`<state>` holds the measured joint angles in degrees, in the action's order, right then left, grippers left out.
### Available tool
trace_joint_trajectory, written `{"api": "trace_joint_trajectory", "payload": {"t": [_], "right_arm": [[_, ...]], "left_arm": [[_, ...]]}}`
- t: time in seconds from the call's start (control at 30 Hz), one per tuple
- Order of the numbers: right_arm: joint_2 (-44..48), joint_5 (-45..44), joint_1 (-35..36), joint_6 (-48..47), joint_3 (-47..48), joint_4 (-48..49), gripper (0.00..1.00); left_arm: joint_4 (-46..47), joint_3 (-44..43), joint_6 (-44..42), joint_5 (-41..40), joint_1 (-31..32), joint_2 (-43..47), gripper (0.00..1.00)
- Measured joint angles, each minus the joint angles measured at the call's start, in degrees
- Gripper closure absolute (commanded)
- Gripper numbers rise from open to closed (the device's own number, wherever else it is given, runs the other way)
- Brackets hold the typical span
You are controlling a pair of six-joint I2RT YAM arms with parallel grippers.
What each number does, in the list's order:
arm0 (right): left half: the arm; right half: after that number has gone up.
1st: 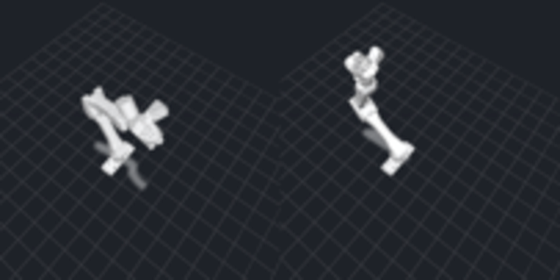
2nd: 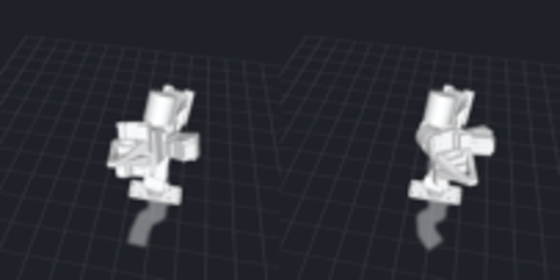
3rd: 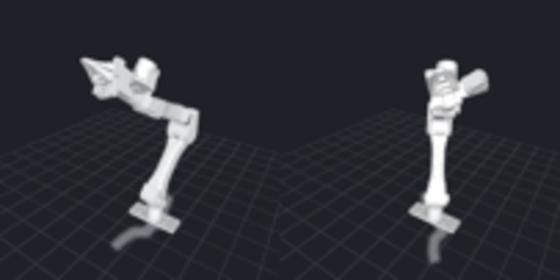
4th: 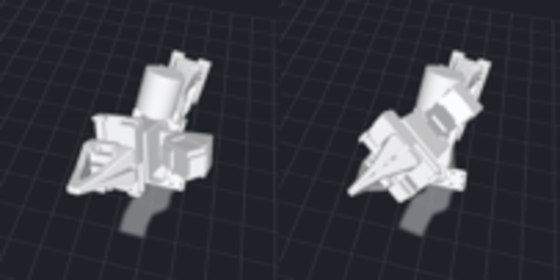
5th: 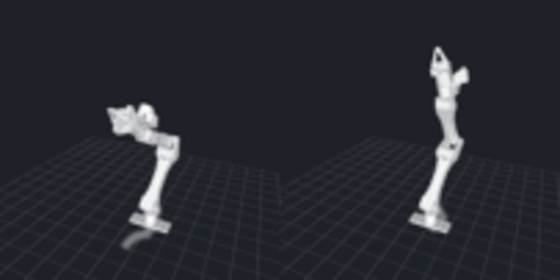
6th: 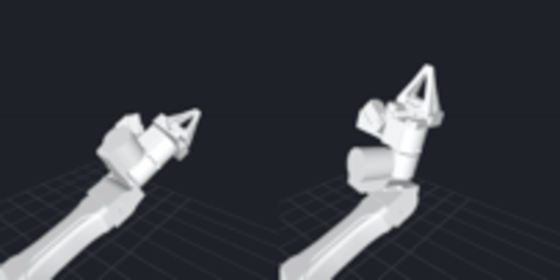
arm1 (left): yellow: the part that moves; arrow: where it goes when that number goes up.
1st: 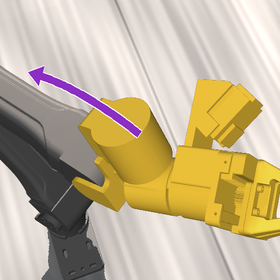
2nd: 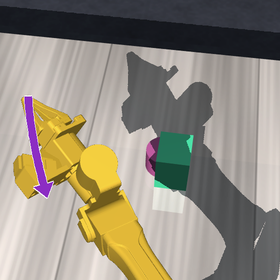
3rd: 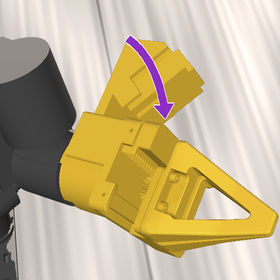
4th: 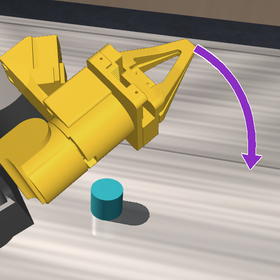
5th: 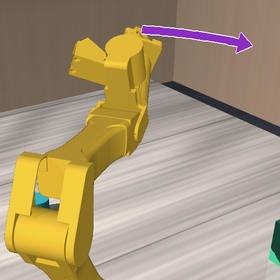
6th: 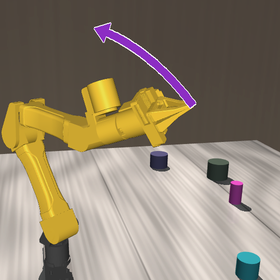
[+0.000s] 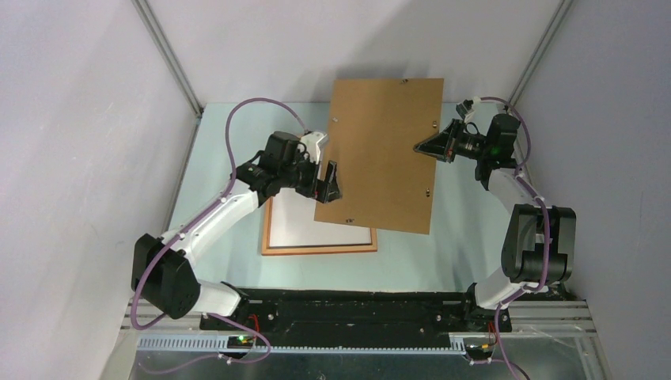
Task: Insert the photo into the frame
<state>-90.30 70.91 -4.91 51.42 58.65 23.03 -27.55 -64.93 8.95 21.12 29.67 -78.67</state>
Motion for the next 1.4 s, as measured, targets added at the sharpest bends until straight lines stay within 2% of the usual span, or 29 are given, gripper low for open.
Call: {"api": "trace_joint_trajectory", "payload": {"t": [0.3, 0.9, 1.4], "right_arm": [[0.7, 0.0, 0.0, -0.9, 0.0, -1.2, 1.0], [1.6, 0.0, 0.0, -1.2, 0.0, -1.8, 1.0], [1.6, 0.0, -0.9, -1.9, 0.1, -2.5, 1.0]], "left_arm": [[0.0, 0.0, -0.4, -3.6, 0.1, 0.0, 0.0], [0.0, -0.2, -0.5, -2.2, 1.9, -2.8, 0.0], [-0.6, -0.2, -4.6, -10.5, 7.6, -2.8, 0.0]]}}
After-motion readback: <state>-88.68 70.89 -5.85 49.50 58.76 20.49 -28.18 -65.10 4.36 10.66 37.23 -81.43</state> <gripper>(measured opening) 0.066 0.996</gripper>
